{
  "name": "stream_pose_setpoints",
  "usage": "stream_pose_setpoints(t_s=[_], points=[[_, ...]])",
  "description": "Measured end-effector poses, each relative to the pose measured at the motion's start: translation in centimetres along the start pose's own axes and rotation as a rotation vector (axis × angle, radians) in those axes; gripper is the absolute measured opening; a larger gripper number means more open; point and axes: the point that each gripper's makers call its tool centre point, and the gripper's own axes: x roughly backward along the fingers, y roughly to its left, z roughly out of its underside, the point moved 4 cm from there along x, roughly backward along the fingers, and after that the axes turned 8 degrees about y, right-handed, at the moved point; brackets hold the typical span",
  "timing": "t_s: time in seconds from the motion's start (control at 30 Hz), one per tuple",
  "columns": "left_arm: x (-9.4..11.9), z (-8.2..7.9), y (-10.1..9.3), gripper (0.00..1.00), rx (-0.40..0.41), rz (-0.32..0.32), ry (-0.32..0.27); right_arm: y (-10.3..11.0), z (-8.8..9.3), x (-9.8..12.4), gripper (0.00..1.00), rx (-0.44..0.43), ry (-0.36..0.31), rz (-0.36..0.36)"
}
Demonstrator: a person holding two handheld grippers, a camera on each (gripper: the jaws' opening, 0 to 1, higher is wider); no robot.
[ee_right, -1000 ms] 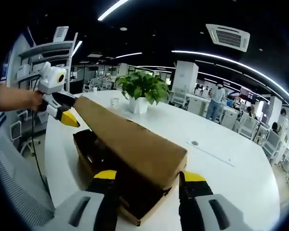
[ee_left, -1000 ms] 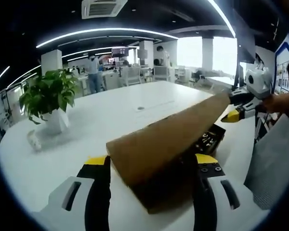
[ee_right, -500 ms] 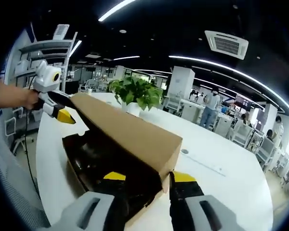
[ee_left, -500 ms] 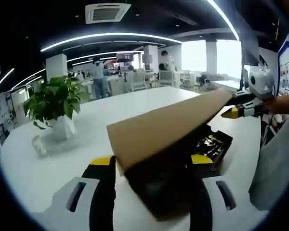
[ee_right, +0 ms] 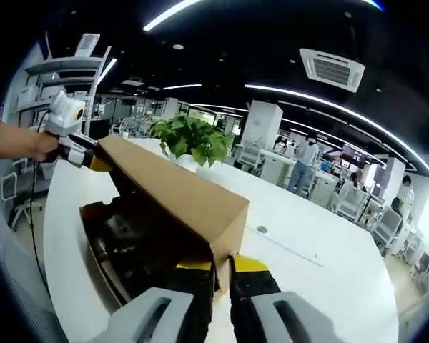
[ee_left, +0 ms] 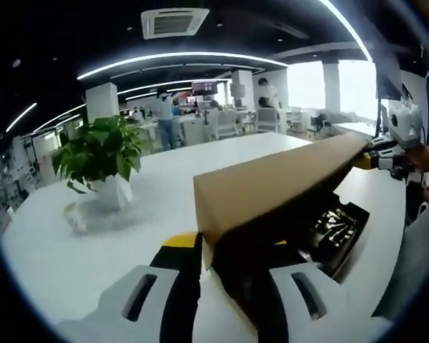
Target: Operate the shoe box by opening the lid, removing the specified soft item, and placing it in the target area until the item is outside and the box remains undamaged.
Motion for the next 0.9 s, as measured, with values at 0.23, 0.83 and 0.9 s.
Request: stream_pose_setpoints(t_s=[0.23,0.83,0.9], points=[[-0.3,-0.4,1.0,0.1,-0.037,-0.057,-0.015,0.0,-0.5,0.2,0.0,-0.026,-0.006,-0.002],[-0.9,-1.2,1.5,0.05,-0.019,-0.078,-0.029,-0.9,-0.9,-0.3,0.0,-0.052,-0.027,0.014],[-1.0,-1.2,1.5,0.05,-0.03,-0.079,-0.026,-1.0,-1.0,-0.4,0.0,-0.053,-0.028,0.017]])
